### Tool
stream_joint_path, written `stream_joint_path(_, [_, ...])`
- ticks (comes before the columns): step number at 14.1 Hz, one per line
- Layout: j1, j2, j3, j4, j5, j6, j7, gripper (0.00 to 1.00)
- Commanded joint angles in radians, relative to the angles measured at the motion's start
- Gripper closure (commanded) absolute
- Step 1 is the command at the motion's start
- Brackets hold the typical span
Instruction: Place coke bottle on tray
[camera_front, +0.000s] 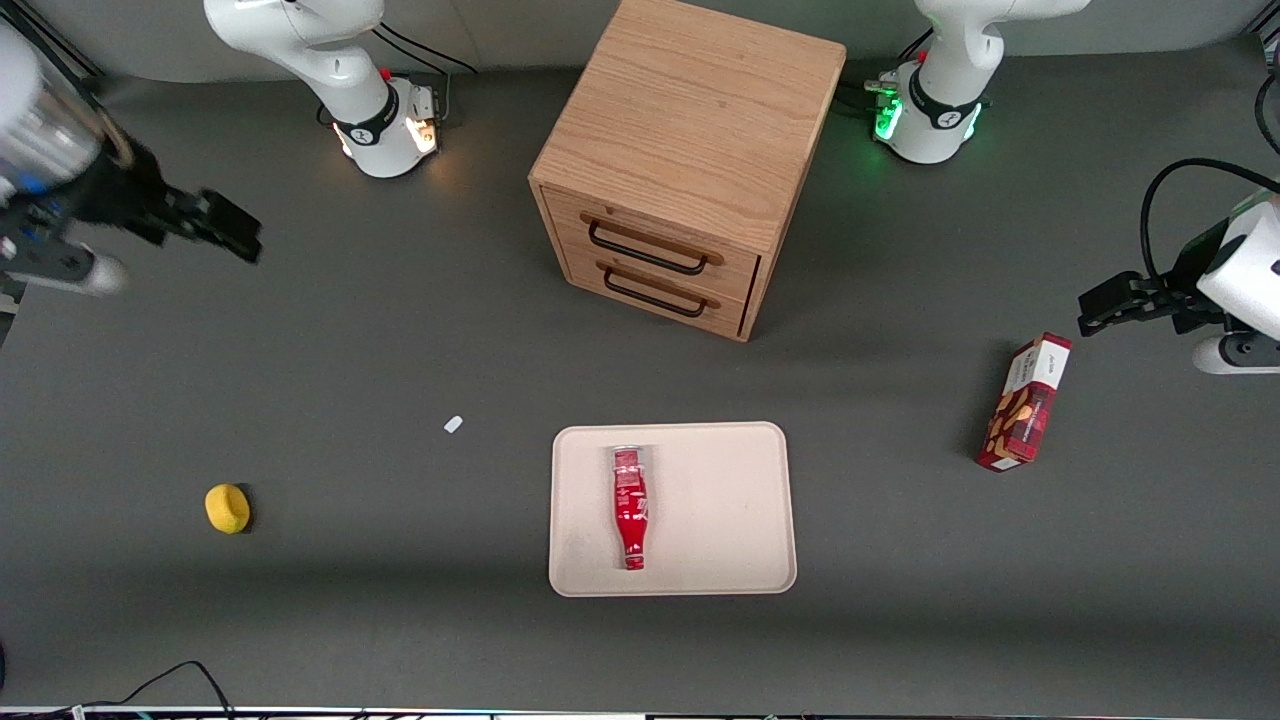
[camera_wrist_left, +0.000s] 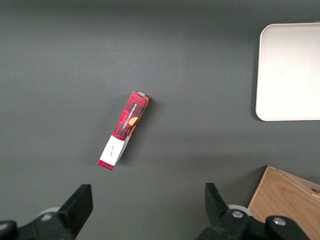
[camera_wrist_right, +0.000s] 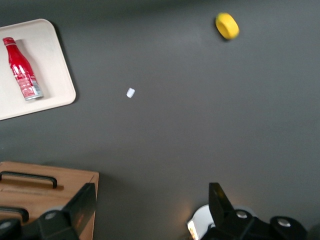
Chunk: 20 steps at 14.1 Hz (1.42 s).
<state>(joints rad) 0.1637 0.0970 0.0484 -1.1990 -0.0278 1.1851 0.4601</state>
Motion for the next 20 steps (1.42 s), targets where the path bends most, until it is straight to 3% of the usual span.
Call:
stream_joint_path(1, [-0.006, -0.297, -0.076, -0.398, 0.042, 0.129, -0.05, 0.0])
stream_joint_path(3, [-0.004, -0.437, -0.078, -0.593, 0.042, 0.224, -0.052, 0.0])
stream_joint_path(5, [-0.004, -0.48, -0.081, -0.66, 0.04, 0.265, -0.049, 0.0])
stream_joint_path(20, [0.007, -0.375, -0.116, -0.556, 0.04, 0.249, -0.052, 0.0])
